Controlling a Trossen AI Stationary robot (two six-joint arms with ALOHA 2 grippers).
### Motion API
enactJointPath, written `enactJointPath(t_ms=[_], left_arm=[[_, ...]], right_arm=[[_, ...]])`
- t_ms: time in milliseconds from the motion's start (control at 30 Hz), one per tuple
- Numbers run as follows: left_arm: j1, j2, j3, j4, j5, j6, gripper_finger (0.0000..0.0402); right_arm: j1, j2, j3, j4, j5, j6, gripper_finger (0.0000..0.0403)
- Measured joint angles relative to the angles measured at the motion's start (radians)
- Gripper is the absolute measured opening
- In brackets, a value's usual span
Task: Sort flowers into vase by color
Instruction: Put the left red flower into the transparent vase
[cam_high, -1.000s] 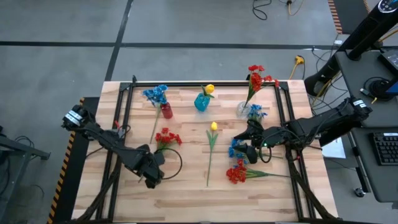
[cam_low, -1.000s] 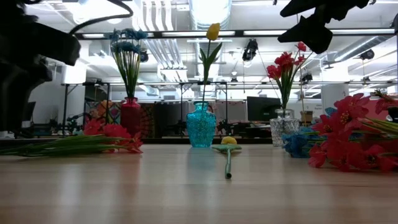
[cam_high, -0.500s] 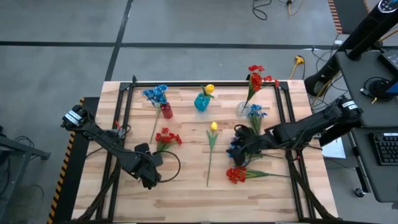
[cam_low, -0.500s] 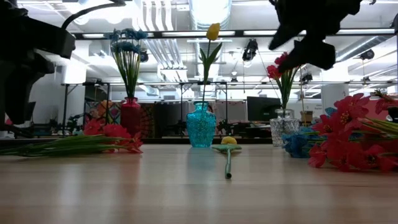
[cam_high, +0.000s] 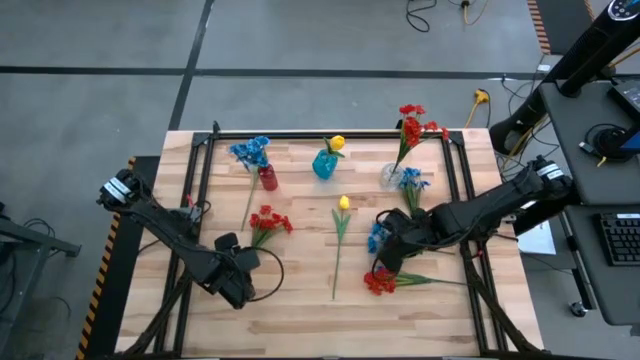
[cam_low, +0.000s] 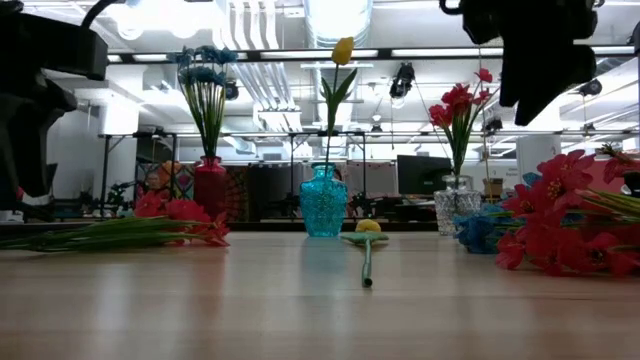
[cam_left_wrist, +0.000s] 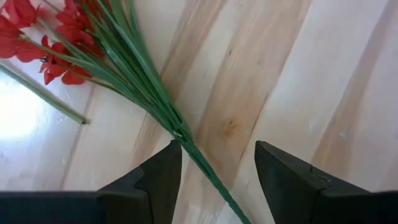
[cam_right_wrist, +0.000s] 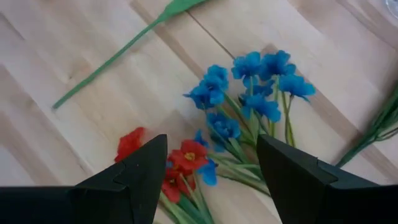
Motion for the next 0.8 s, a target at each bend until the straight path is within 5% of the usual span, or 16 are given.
enactJointPath(t_ms=[233, 600, 800], left_arm=[[-0.001, 0.000, -0.063, 0.093, -0.069, -0.033, 0.0185], [0.026, 0.000, -0.211, 0.212, -0.080, -0.083, 0.0184], [0.026, 0.000, -0.235, 0.217, -0.101, -0.100, 0.0149]], right_arm=[[0.085, -0.030, 0.074, -0.165, -0.110, 0.009, 0.0240], [0.125, -0.093, 0.068, -0.266, 0.040, 0.116, 0.0240], [0.124, -0.073, 0.066, -0.253, 0.066, 0.112, 0.0240]])
